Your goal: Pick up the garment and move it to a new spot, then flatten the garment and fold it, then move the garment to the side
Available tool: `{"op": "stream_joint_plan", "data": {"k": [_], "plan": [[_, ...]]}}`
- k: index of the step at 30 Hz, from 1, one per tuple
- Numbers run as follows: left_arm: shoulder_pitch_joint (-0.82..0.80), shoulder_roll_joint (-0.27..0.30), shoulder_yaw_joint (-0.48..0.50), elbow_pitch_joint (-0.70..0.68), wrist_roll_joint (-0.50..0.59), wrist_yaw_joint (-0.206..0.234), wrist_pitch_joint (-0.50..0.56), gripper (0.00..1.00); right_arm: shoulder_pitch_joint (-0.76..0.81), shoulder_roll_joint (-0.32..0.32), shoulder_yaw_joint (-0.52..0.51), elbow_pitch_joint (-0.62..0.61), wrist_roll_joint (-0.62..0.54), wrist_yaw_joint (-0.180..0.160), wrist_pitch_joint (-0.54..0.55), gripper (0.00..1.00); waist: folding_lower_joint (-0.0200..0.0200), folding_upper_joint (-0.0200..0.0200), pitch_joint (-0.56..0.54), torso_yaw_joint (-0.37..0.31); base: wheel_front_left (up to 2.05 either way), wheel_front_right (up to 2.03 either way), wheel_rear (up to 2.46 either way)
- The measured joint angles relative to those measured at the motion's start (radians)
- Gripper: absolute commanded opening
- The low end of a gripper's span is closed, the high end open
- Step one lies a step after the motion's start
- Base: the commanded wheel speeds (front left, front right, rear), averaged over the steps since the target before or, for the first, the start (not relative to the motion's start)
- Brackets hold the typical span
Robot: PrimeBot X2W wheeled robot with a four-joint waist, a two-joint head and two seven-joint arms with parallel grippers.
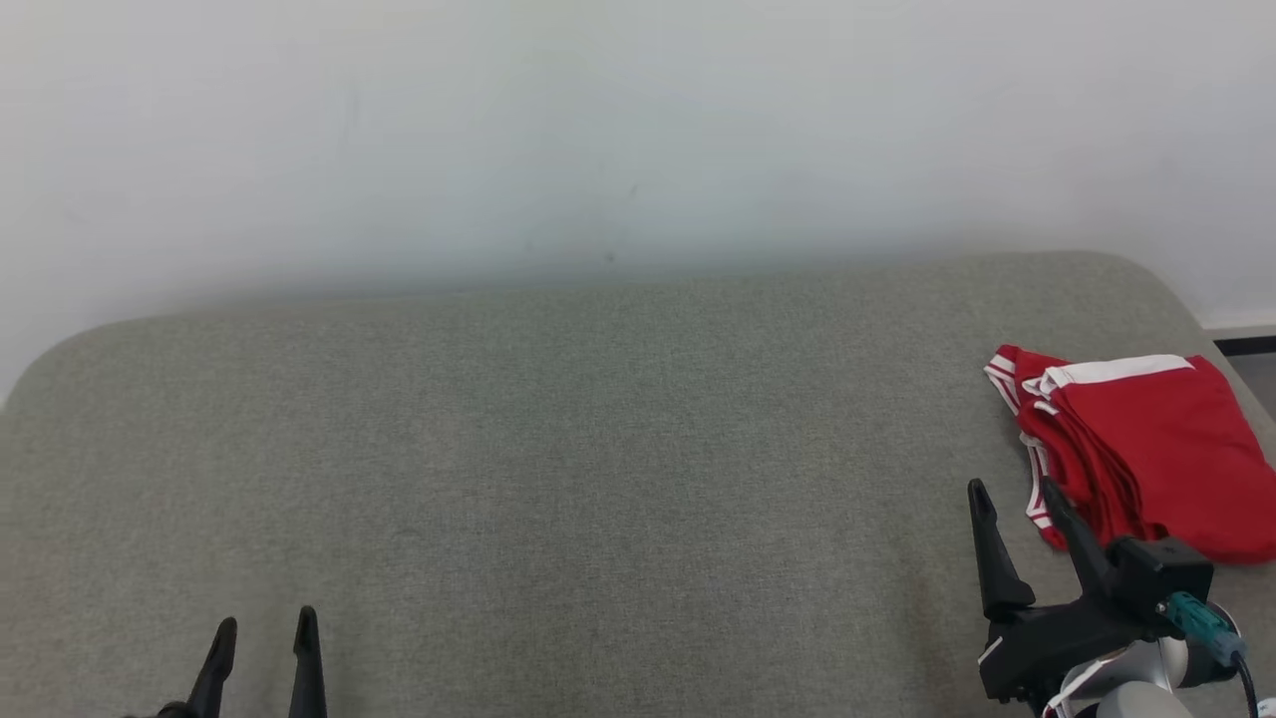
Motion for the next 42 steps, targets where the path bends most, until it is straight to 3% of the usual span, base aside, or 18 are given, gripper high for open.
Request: {"op": "stream_joint_plan", "data": {"k": [14, 42], "plan": [[0.031, 0.01, -0.007, -0.002, -0.01, 0.0, 0.0, 1.0, 0.059, 0.024, -0.075, -0.047, -0.042, 0.0, 0.038, 1.0, 0.0003, 0.0002, -0.033, 0.026, 0.0, 0.0, 0.0], [0.014, 0.022, -0.018, -0.012, -0.024, 0.0, 0.0, 1.0, 0.077, 0.056, -0.107, -0.074, -0.066, 0.0, 0.053, 1.0, 0.0003, 0.0002, -0.017, 0.036, 0.0, 0.0, 0.0]]}}
